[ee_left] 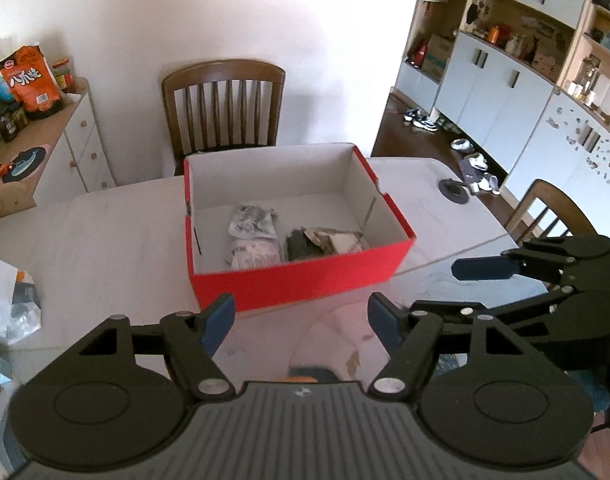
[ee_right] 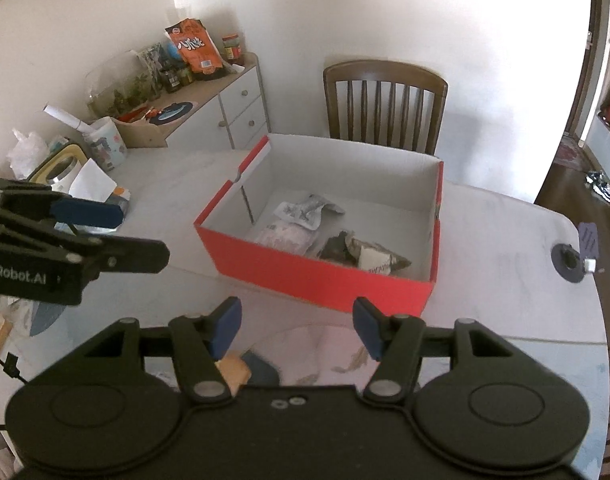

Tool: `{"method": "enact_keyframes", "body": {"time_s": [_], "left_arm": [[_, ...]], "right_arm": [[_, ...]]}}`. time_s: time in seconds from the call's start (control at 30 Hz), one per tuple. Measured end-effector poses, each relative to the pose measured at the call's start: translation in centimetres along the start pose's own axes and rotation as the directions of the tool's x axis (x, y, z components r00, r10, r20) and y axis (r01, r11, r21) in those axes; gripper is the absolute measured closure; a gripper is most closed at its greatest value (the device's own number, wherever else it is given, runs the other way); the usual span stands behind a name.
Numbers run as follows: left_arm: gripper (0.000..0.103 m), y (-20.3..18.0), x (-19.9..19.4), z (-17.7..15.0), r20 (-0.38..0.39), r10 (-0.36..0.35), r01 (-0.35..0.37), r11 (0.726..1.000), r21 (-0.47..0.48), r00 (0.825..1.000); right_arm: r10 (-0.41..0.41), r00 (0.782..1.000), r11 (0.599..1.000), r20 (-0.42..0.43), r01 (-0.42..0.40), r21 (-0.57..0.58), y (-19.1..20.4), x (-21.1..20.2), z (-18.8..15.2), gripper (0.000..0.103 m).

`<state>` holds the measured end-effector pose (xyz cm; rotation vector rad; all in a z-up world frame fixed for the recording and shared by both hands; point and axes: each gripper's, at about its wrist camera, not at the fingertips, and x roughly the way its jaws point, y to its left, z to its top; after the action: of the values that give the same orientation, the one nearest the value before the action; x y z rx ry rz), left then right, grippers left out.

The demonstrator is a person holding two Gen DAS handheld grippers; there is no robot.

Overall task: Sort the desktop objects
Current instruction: 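Withdraw both open tools from the box back over the table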

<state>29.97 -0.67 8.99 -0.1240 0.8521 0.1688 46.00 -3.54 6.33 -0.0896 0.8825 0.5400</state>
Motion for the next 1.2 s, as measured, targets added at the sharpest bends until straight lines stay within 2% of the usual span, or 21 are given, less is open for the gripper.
{"method": "enact_keyframes", "body": {"time_s": [0.23, 0.57, 0.77, 0.9, 0.97, 1.2], "left_arm": [[0.03, -1.0, -1.6, -3.5, -0.007, -0.027, 0.027, 0.999, 0.02, 1.0], [0.021, -1.1, -3.5, -7.1, -0.011, -0.043, 0.043, 0.999, 0.02, 0.999], [0.019, -0.5, -4.0, -9.3, -0.025, -0.053, 0.054, 0.999, 0.011, 0.998], [0.01, 0.2, -4.1, -10.9, -0.031, -0.055, 0.055, 0.998, 0.006, 0.998], [0.002, 0.5, -4.2, -11.5, -0.034, -0.057, 0.057, 0.998, -0.001, 0.998], [0.001, 1.5, -4.1, -13.6, -0.049, -0.06, 0.059, 0.998, -0.011, 0.997]], "right_arm": [[-0.021, 1.0, 1.0, 0.005, 0.021, 0.002, 1.1, -1.6, -2.6, 0.041], [-0.05, 0.999, 0.997, 0.007, 0.05, 0.057, 1.6, -2.8, -6.5, 0.04], [-0.056, 0.998, 0.996, 0.009, 0.055, 0.077, 2.4, -3.1, -8.6, 0.035], [-0.054, 0.999, 0.995, 0.007, 0.053, 0.082, 3.0, -3.0, -10.0, 0.033], [-0.059, 0.998, 0.995, 0.001, 0.059, 0.079, 3.4, -2.9, -10.8, 0.032], [-0.045, 0.999, 0.994, -0.021, 0.047, 0.101, 3.7, -2.6, -13.0, 0.032]]}}
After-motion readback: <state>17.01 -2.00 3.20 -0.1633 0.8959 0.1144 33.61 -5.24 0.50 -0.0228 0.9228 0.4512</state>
